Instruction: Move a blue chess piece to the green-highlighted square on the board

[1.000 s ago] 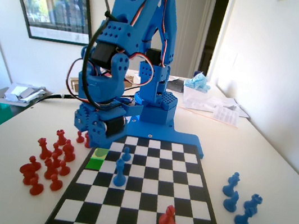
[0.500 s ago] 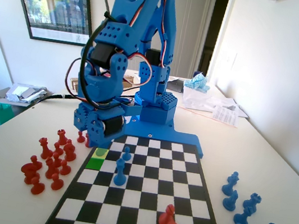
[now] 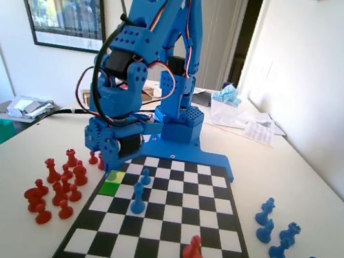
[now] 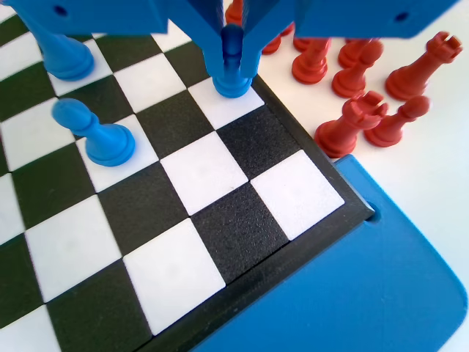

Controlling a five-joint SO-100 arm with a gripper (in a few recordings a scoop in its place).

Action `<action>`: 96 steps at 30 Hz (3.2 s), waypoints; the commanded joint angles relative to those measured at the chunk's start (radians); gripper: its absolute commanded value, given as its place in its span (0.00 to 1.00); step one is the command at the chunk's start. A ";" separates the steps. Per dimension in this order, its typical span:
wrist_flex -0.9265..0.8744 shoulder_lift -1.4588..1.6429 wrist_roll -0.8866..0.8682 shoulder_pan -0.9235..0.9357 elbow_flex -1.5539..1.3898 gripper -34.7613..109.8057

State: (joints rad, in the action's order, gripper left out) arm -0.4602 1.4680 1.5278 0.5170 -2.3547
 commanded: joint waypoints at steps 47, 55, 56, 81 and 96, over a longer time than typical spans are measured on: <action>-0.146 -0.107 -0.052 -0.061 0.235 0.29; -0.167 -0.094 -0.048 -0.061 0.261 0.34; -0.176 -0.087 -0.046 -0.063 0.267 0.34; -0.982 0.647 0.176 -0.178 0.565 0.33; -1.216 1.160 0.305 -0.365 0.426 0.32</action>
State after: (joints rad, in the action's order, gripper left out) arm -1.6276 2.5203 1.8101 0.1779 -1.9190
